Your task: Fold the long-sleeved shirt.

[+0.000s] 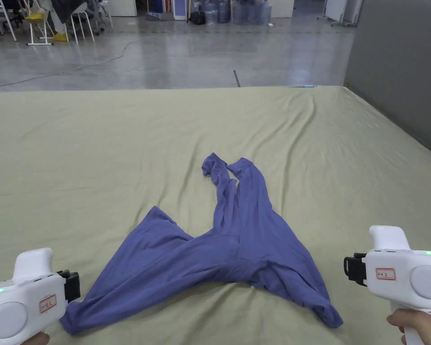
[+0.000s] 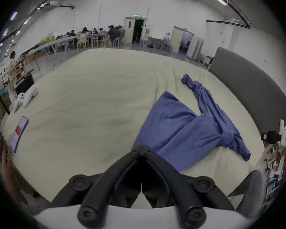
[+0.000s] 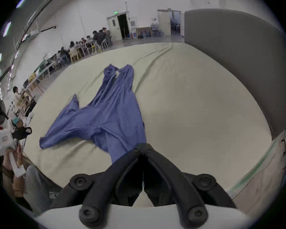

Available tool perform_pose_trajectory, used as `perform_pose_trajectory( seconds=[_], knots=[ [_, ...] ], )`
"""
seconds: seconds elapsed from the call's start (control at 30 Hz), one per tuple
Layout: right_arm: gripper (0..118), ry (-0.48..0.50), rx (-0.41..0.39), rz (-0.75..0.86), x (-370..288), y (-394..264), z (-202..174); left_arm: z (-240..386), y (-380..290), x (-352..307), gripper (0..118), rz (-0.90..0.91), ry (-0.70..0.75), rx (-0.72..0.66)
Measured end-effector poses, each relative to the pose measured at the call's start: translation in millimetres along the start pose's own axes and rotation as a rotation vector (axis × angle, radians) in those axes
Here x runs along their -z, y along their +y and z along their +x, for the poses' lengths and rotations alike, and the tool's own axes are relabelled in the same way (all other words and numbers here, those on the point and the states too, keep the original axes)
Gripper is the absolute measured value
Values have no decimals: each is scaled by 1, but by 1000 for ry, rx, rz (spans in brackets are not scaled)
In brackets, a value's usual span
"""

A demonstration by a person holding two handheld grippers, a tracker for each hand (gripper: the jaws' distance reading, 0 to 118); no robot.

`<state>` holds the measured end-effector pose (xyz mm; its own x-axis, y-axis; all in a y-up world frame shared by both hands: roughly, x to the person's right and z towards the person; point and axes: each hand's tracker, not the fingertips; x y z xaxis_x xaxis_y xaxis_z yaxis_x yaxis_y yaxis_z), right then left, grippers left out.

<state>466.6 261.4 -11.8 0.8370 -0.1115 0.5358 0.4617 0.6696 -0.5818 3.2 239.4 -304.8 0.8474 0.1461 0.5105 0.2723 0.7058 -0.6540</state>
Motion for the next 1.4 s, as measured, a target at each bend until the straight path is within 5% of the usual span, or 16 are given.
perform_pose_trajectory(
  seconds=[0.37, 0.4, 0.5, 0.53, 0.77, 0.8, 0.87, 0.97, 1.2, 1.23, 1.3, 1.33, 1.4],
  knots=[
    [3, 22, -41, -47, 19, -4, -16, 3, -1, 23, 0, 0, 1, 0],
    [3, 24, -38, -49, 21, -4, -16, 4, 0, 25, 11, -1, 10, 4],
    [3, 32, -31, -55, 25, -3, -17, 3, 5, 36, 109, -37, -12, 8],
    [3, 34, -29, -57, 27, -3, -18, 5, 6, 39, 118, -40, -20, 15],
    [3, 36, -34, -72, 46, 11, -21, -9, -11, 87, 115, -176, 124, 45],
    [3, 33, -37, -72, 49, 14, -22, -10, -13, 94, 106, -202, 140, 41],
    [3, 33, -43, -70, 55, 23, -23, -18, -21, 106, 44, -258, 171, 34],
    [3, 42, -47, -76, 70, 39, -25, -17, -23, 99, 7, -210, 100, 20],
    [3, 29, -83, -82, 142, 103, -29, -11, -13, 84, 6, -141, 62, 18],
    [16, 26, -88, -86, 156, 113, -29, -9, -13, 78, 6, -139, 63, 13],
    [86, 6, -111, -156, 186, 130, -31, -10, -13, 73, 6, -131, 64, 7],
    [98, 6, -122, -178, 200, 136, -32, -11, -13, 71, 6, -129, 64, 3],
    [95, -22, -131, -212, 223, 144, -36, -3, -14, 62, 6, -124, 65, -7]
  ],
)
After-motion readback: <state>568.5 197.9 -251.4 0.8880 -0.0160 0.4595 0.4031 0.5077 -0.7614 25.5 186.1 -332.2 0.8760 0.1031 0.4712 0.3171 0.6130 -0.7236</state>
